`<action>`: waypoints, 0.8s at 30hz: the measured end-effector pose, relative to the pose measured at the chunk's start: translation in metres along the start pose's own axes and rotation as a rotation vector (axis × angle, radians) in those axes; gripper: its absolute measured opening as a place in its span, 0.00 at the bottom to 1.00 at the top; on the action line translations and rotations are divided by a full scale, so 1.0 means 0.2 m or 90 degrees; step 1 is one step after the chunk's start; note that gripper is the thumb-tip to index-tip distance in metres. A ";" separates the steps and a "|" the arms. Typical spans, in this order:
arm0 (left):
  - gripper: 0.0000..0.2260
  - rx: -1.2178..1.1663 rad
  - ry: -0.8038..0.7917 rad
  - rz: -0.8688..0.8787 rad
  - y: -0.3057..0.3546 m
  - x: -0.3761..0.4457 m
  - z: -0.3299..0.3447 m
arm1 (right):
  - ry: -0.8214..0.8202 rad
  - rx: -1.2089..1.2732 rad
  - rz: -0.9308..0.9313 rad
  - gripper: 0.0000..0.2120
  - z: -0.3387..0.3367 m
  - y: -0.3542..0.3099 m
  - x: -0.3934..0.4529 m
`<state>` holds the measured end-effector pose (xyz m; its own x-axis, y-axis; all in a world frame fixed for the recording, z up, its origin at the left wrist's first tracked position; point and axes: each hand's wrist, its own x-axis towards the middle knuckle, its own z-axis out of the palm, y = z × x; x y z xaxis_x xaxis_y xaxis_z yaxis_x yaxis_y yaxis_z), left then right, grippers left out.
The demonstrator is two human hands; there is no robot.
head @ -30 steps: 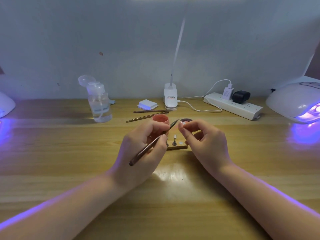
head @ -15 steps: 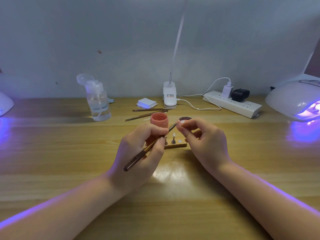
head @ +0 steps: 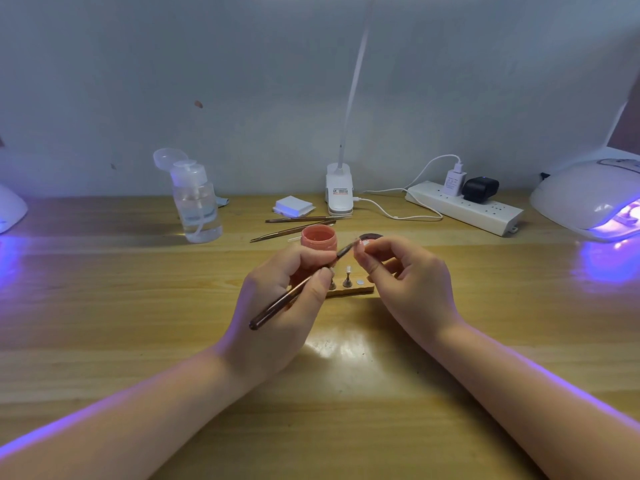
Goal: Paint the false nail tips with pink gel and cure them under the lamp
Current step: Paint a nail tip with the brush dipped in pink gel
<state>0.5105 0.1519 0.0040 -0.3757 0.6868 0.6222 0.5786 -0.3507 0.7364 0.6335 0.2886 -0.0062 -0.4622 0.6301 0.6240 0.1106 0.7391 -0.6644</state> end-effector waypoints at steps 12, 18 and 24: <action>0.09 -0.038 -0.008 0.001 0.00 0.00 -0.01 | 0.001 0.002 -0.001 0.06 0.00 0.01 0.00; 0.06 -0.054 0.023 0.009 0.00 0.00 0.00 | 0.016 0.021 -0.001 0.06 0.00 0.00 0.00; 0.10 -0.044 0.002 0.002 0.00 0.00 -0.01 | 0.008 0.027 0.002 0.07 0.00 0.00 0.00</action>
<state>0.5090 0.1502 0.0039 -0.3762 0.6839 0.6251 0.5278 -0.3963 0.7512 0.6341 0.2887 -0.0065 -0.4508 0.6353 0.6270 0.0744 0.7268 -0.6828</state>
